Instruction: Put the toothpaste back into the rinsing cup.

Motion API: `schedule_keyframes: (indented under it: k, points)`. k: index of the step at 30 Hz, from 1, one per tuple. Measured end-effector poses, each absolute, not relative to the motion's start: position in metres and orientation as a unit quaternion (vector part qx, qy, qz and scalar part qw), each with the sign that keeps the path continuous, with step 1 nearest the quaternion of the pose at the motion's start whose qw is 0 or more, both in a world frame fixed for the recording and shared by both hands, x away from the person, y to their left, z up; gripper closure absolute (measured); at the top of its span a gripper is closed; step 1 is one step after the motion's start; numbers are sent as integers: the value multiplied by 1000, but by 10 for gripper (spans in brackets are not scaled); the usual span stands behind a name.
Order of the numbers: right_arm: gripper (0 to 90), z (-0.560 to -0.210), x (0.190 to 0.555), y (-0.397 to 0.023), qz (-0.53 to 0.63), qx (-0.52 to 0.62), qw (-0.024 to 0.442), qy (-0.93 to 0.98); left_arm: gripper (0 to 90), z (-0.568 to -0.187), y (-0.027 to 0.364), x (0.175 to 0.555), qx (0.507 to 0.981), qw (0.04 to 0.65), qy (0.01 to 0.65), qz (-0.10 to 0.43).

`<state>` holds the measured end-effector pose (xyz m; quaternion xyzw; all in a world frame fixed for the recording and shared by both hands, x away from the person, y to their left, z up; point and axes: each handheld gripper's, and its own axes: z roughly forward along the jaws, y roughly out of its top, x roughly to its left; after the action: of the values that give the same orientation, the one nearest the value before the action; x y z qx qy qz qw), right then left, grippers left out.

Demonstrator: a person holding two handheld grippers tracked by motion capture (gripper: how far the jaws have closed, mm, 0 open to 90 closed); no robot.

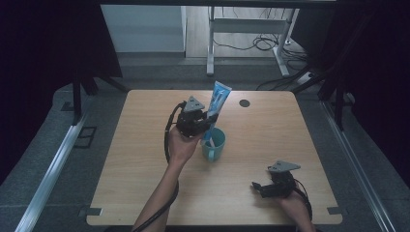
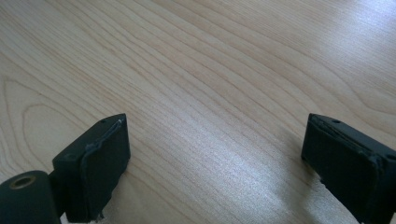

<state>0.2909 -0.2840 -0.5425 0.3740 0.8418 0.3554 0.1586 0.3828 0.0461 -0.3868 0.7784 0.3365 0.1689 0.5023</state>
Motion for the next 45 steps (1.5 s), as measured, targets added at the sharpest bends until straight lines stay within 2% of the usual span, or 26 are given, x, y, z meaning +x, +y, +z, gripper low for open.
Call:
schedule_keyframes:
  k: [19, 45]
  points:
    - [75, -542, 291, -284, 355, 374, 158, 842, 736, -406, 33, 392, 765, 508, 351, 184]
    - [75, -542, 291, -284, 355, 374, 158, 842, 733, -439, 26, 390, 765, 507, 355, 176]
